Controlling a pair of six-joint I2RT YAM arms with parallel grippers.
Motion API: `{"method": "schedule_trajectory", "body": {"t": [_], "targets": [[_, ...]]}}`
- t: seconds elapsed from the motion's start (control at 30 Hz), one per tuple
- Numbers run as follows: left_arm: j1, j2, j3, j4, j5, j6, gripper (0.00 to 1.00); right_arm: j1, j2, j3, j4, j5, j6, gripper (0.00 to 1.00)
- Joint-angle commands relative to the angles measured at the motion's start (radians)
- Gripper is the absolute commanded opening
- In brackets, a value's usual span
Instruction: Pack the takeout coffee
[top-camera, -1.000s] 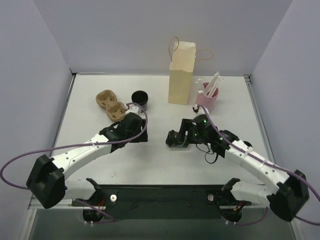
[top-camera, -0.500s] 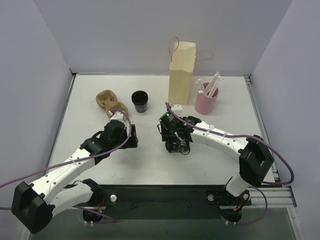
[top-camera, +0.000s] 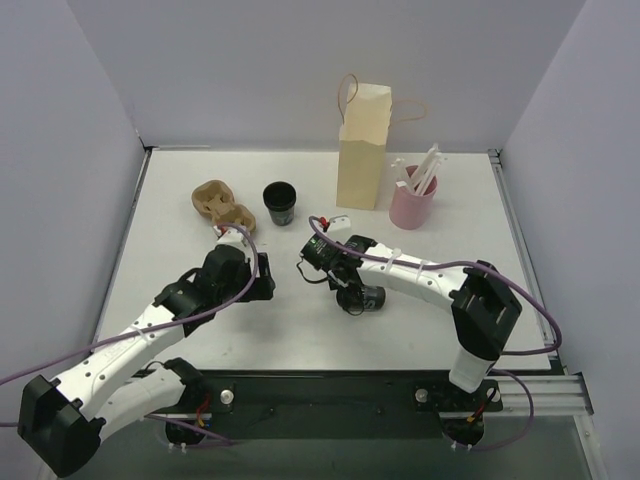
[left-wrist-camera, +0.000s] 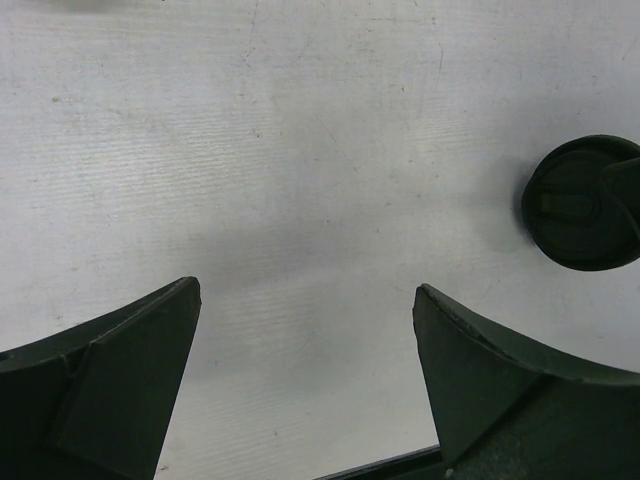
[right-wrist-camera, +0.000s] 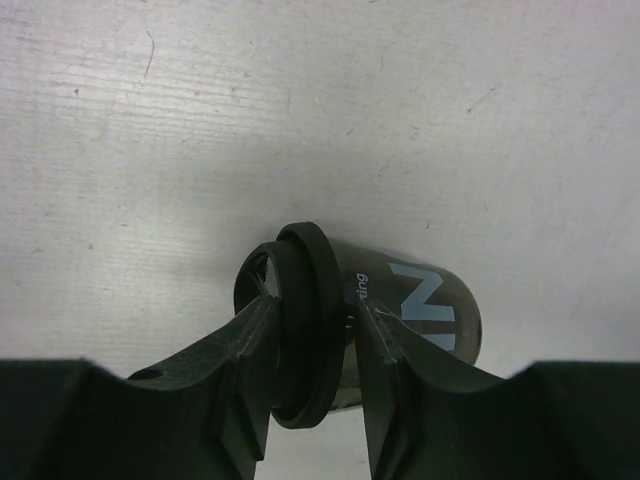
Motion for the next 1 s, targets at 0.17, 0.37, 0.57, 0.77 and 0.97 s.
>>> {"method": "schedule_trajectory", "body": {"t": [0.17, 0.37, 0.57, 0.77, 0.97], "targets": [[0.002, -0.039, 0.069, -0.053, 0.014, 0.013, 0.97, 0.006, -0.104, -0.018, -0.054, 0.077, -0.001, 0.24], [0.002, -0.053, 0.076, -0.07, 0.019, 0.024, 0.97, -0.006, -0.177, -0.056, -0.017, 0.05, -0.02, 0.18], [0.002, -0.07, 0.078, -0.078, 0.037, 0.019, 0.97, -0.014, -0.255, -0.114, 0.094, 0.018, -0.044, 0.19], [0.003, -0.075, 0.09, -0.089, 0.057, 0.039, 0.97, -0.151, -0.474, -0.413, 0.553, -0.333, 0.034, 0.21], [0.005, -0.082, 0.113, -0.122, 0.079, 0.067, 0.97, -0.21, -0.586, -0.622, 0.87, -0.43, 0.112, 0.2]]}}
